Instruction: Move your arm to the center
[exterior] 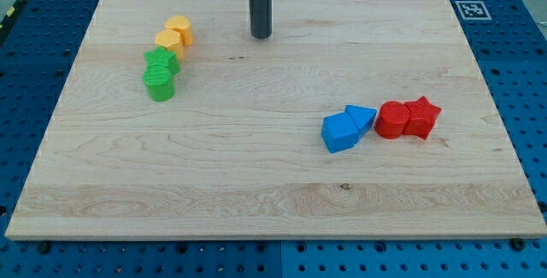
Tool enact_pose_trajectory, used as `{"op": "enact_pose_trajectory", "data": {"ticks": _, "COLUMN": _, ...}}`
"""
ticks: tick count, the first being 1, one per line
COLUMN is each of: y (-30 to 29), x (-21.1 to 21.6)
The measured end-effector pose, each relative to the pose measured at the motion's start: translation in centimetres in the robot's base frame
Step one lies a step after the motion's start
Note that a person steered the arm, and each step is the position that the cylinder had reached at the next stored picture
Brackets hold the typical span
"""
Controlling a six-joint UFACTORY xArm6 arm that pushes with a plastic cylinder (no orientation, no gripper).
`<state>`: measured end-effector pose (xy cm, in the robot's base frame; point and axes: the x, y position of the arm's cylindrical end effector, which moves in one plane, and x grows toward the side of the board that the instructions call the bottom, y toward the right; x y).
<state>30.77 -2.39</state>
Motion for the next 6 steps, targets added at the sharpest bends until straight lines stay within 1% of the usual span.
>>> {"op": "enact_pose_trajectory", "data": {"ticks": 1, "y": 0.0, "x": 0.0}}
{"op": "enact_pose_trajectory", "data": {"ticks": 3, "y": 3.1, "x": 2.5}}
{"op": "enact_pose_trajectory", "data": {"ticks": 4, "y": 3.2, "x": 4.0}}
{"op": "enact_pose_trajectory", "data": {"ticks": 5, "y": 3.2, "x": 4.0}}
{"op": "enact_pose_trajectory", "data": {"ticks": 6, "y": 6.3, "x": 4.6}}
